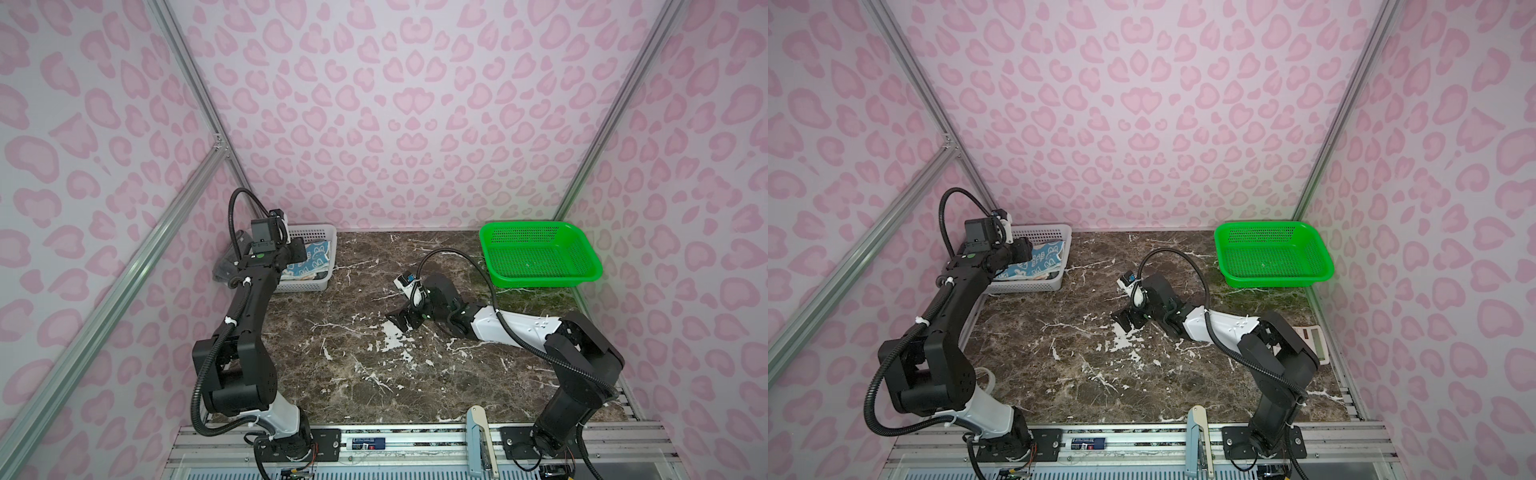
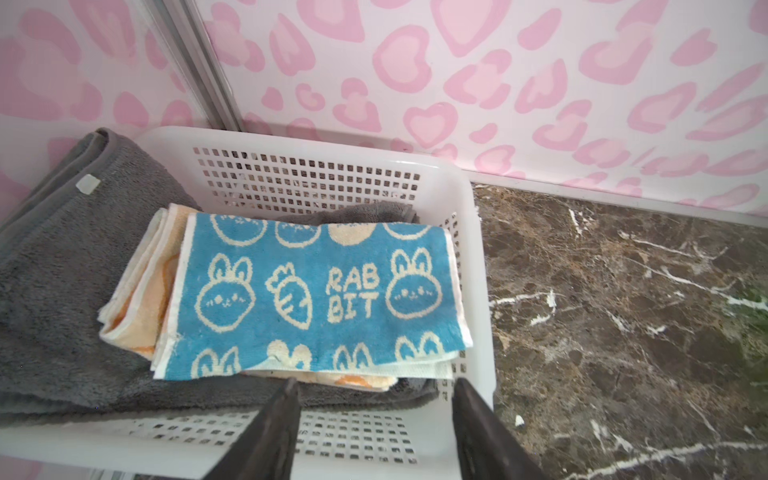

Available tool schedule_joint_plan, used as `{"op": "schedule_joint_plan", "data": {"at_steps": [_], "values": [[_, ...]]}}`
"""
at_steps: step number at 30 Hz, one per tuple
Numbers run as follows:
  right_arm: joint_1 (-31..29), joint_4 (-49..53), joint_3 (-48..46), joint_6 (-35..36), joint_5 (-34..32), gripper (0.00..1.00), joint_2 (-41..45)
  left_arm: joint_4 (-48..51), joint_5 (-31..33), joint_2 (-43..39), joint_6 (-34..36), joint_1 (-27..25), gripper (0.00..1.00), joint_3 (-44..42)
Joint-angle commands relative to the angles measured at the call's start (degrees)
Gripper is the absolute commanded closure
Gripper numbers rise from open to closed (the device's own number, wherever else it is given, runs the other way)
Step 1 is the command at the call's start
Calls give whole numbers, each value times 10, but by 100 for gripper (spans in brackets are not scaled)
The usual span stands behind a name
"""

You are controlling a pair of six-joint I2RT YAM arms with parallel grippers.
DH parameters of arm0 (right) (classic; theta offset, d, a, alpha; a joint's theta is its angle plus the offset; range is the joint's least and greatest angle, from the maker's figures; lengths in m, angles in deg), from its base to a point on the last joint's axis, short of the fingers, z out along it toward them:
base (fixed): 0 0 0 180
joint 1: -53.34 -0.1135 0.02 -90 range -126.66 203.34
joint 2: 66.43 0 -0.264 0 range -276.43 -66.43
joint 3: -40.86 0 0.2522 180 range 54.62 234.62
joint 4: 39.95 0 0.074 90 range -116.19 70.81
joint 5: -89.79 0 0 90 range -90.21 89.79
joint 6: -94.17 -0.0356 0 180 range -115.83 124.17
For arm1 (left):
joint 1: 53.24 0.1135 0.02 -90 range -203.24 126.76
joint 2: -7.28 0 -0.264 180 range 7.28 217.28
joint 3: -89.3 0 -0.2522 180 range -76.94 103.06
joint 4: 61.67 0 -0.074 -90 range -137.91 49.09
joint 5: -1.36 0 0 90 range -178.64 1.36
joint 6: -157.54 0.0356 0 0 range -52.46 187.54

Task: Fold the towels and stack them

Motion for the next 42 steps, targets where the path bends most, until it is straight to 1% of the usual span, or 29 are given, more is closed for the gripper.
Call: {"op": "schedule_joint_plan", "data": {"at_steps": [1, 3, 6, 8, 9, 12, 13, 15, 16, 18, 19, 21, 23, 25, 27, 29, 30, 31, 32, 34, 37, 39, 42], "values": [[0, -25, -15, -4, -13, 1, 14, -44, 8, -38, -12, -14, 39, -45], [0, -25, -27, -4, -39, 1, 33, -72, 30, -67, -20, -23, 37, -88], [4, -18, -48, 3, -89, 1, 64, -131, 30, -118, -38, -30, 35, -165], [14, -17, -67, 0, -118, 1, 88, -167, 37, -155, -49, -34, 32, -216], [20, -18, -77, -3, -126, 1, 98, -186, 40, -172, -55, -36, 25, -244], [52, -22, -112, -20, -144, 1, 139, -219, 46, -209, -64, -39, 22, -303], [65, -26, -126, -27, -149, 1, 153, -222, 48, -215, -70, -40, 9, -316], [93, -23, -150, -37, -164, 1, 177, -239, 53, -222, -88, -43, 7, -349], [107, -19, -161, -38, -172, 1, 191, -256, 59, -227, -96, -47, 3, -367], [131, -17, -188, -33, -195, 1, 217, -291, 97, -235, -101, -61, 3, -409], [142, -17, -202, -30, -218, 1, 232, -324, 114, -238, -104, -66, 3, -430], [162, -13, -224, -31, -280, 1, 258, -359, 139, -239, -110, -71, 3, -464], [184, -17, -246, -14, -317, 1, 281, -397, 153, -238, -107, -74, 3, -494], [211, -40, -277, -2, -345, 1, 303, -442, 173, -237, -94, -79, 3, -524], [242, -94, -315, -18, -371, 0, 319, -498, 198, -228, -76, -82, 3, -555], [275, -93, -323, -13, -350, 0, 339, -545, 223, -210, -61, -84, 3, -579], [282, -107, -332, 4, -369, 0, 347, -555, 234, -202, -62, -84, 3, -580], [285, -128, -344, 20, -389, 0, 355, -549, 230, -200, -55, -84, 3, -578], [290, -149, -359, 36, -396, 0, 360, -568, 223, -198, -51, -85, 3, -582], [310, -202, -393, 53, -394, 0, 360, -598, 216, -190, -39, -85, 2, -586], [344, -260, -423, 49, -380, 0, 334, -635, 216, -165, -20, -86, 2, -581], [358, -305, -439, 47, -373, 0, 315, -666, 204, -146, -1, -86, 3, -577], [371, -370, -452, 45, -359, 0, 282, -698, 176, -94, -2, -80, 2, -562]]}}
